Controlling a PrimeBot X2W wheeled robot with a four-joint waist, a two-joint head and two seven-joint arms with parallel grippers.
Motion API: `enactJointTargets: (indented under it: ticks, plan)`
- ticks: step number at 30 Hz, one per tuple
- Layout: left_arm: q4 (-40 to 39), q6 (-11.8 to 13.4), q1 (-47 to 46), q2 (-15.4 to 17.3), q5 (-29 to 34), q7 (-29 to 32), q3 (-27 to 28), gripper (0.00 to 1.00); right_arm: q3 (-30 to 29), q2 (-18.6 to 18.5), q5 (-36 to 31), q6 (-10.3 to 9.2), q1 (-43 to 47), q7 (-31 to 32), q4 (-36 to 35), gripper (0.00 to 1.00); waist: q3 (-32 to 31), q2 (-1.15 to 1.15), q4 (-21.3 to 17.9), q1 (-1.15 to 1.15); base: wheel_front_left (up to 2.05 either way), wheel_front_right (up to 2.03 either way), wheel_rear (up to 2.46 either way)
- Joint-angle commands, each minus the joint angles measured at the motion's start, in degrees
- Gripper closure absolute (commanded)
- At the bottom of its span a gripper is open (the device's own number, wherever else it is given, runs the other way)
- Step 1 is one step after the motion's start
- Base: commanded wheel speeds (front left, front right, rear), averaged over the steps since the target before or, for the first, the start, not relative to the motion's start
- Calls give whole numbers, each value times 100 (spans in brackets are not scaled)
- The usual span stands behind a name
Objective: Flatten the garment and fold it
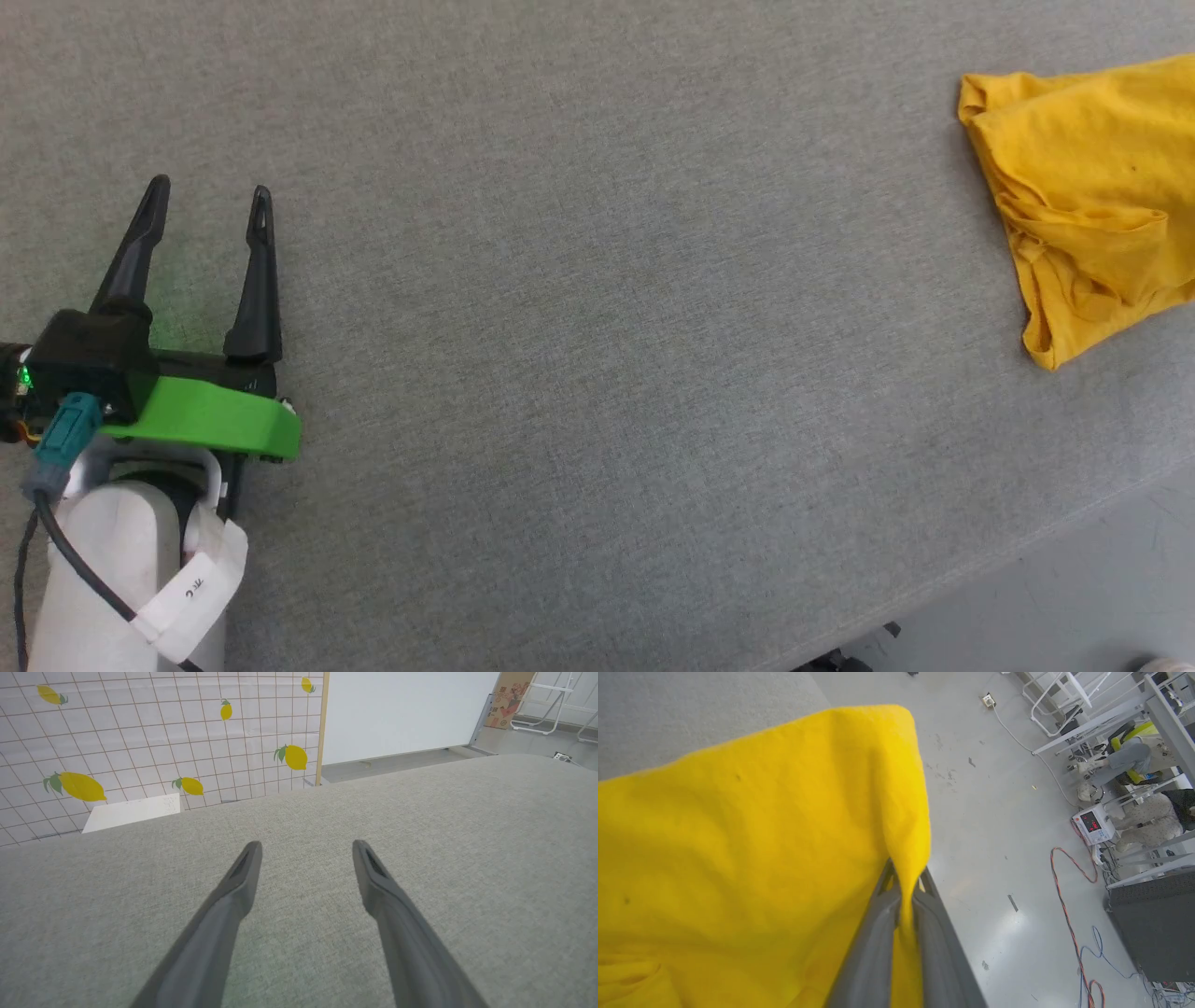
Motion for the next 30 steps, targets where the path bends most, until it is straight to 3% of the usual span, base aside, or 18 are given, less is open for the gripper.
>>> enactJointTargets:
  ticks: [1, 3, 5, 12, 17, 21, 25, 30]
  plan:
    - [-46, -19, -31, 55, 7, 15, 15, 0, -143, 44, -142, -11, -161, -157, 54, 100, 65, 0, 20, -1, 0, 0, 0]
    - [-59, -11, -11, 65, -5, 28, 16, 0, -335, 73, -288, -11, -237, -292, 174, 100, 39, 0, 29, -1, 0, 0, 0]
    - [-29, 0, 7, 57, -17, 23, 3, 0, -447, 75, -436, -11, -293, -417, 331, 0, -25, 0, 46, -1, 0, 0, 0]
    - [363, 60, 47, -186, -151, -284, -120, 0, -412, -171, -469, -11, -423, -1300, 912, 0, -564, 0, 244, -1, 0, 0, 0]
    - [903, 127, 201, -470, -327, -631, -179, 0, 94, -335, 93, -11, -386, -2008, 1350, 0, -1230, 0, 518, -1, 0, 0, 0]
    - [1316, 158, 374, -683, -477, -809, -219, 0, 781, -227, 877, -11, -212, -2436, 1458, 0, -1775, 0, 783, -1, 0, 0, 0]
    - [1583, 165, 534, -817, -576, -909, -302, 0, 1555, 14, 1924, -11, 264, -2596, 1024, 0, -2192, 0, 1040, -1, 0, 0, 0]
    - [1839, 140, 634, -922, -678, -1003, -403, 0, 2412, 224, 2835, -11, 1348, -2630, -232, 0, -2577, 0, 1352, -1, 0, 0, 0]
